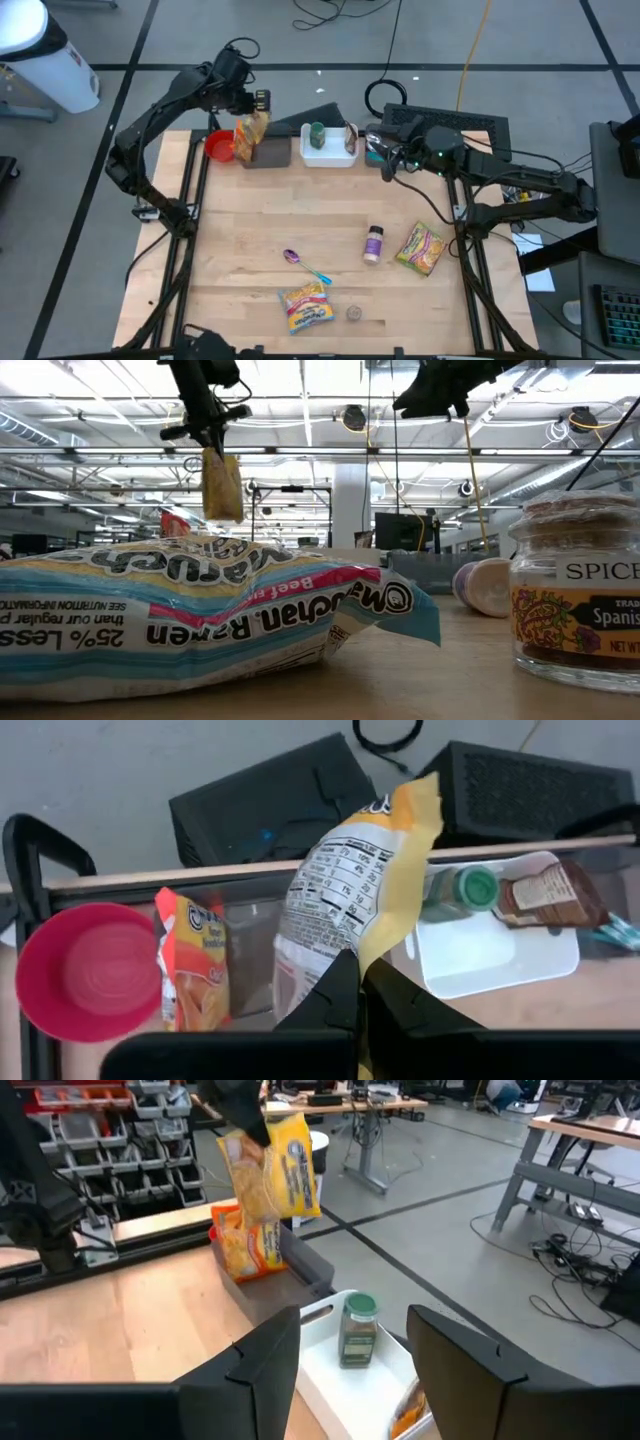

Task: Pick & Place Food Item
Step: Put the yellow noodle pack into the left black bin

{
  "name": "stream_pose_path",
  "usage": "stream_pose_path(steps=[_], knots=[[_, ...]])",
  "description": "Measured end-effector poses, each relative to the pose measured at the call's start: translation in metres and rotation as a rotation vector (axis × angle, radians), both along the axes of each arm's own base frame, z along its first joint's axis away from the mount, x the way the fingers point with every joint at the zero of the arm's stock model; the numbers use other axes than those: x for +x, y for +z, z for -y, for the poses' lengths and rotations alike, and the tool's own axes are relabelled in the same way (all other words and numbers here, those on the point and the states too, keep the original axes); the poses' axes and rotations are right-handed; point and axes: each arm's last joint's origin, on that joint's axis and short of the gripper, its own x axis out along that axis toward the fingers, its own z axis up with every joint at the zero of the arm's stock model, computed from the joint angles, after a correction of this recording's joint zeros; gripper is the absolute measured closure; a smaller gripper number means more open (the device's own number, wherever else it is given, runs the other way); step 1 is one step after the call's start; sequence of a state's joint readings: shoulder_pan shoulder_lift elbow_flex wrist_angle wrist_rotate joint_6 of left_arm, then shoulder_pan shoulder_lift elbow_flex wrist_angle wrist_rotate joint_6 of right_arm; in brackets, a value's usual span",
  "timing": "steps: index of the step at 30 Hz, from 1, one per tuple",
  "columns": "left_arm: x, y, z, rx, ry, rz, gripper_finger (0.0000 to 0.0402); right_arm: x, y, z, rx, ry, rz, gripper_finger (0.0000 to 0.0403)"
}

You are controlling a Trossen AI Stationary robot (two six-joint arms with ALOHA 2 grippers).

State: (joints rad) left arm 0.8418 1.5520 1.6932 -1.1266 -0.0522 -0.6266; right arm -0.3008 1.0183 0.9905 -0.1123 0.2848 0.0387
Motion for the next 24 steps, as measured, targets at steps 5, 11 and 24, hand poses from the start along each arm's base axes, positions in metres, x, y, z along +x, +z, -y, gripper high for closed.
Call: stream_pose_path(steps=[5,11,24], knots=[[0.001,0.000,0.009,0.017,0.038,-0.022,0.0401,0.000,0.000,0.000,0.004,0.001,0.003,0.0227],[0.006,-0.019,0.005,-0.014,0.049,-0.017,0.0401,0.000,-0.002,0.000,0.049,-0.009,0.012,0.0229],[0.001,-0.072,-0.006,-0.109,0.080,-0.013,0.0401,0.000,-0.003,0.000,0.054,-0.007,0.000,0.0230]])
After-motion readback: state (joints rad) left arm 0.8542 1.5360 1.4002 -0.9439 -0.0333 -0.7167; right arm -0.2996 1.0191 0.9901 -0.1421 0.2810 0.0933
